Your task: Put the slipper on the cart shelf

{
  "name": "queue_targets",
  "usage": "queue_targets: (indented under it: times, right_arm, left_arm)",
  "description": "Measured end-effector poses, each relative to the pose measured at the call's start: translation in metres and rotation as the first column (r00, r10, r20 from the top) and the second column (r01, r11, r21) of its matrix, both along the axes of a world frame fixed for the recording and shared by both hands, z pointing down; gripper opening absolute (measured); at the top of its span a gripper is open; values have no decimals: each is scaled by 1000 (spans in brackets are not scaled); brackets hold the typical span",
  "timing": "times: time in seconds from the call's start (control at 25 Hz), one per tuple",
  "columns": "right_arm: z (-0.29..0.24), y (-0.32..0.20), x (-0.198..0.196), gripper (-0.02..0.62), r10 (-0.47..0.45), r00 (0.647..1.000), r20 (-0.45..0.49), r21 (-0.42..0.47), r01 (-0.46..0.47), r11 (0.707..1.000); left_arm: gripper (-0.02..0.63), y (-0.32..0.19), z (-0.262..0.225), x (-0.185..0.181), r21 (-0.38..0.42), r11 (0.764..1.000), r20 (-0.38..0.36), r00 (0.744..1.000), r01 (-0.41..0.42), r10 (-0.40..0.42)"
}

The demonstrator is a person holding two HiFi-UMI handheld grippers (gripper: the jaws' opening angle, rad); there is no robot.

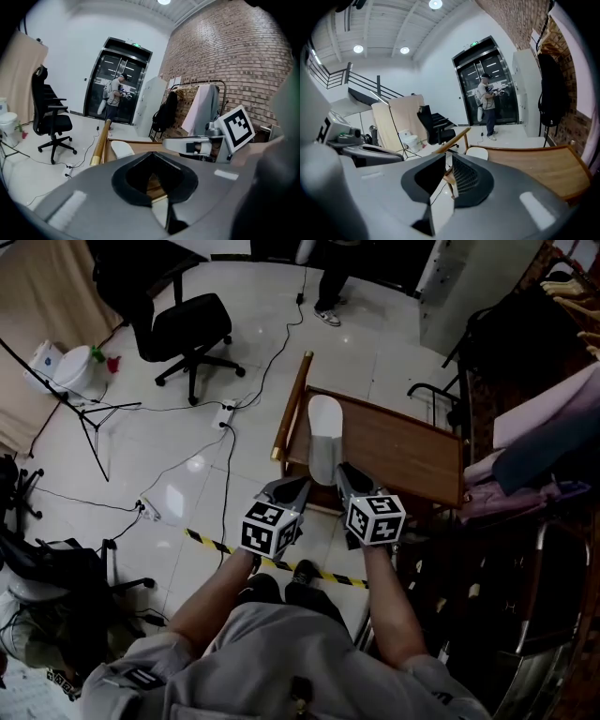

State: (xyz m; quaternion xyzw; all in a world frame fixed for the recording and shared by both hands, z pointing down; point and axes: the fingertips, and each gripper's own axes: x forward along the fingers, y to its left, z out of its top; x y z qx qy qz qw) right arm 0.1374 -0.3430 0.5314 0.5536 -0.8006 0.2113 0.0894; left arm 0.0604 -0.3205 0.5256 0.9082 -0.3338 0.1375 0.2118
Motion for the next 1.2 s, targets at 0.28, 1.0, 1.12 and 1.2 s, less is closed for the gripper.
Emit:
queue_targets:
  times: [0.28, 1.0, 1.12, 1.2]
  right_arm:
    - [83, -61, 6, 92, 26, 999, -34, -154, -31, 988]
    - [174, -128, 11, 9, 37, 992, -120, -361, -78, 929]
    - [150, -123, 9, 8, 49, 994, -95, -326, -78, 942]
    - [131, -117, 10, 8, 70, 995, -78, -294, -90, 951]
  left_arm:
    - [8, -24, 29, -16, -54, 998, 42, 998, 44, -42]
    - [8, -53, 64, -37, -156, 987, 96, 995, 42, -27]
    - [8, -55, 57, -34, -161, 987, 73, 997, 11, 0]
    - [8, -57, 49, -29, -148, 989, 52, 998, -22, 30]
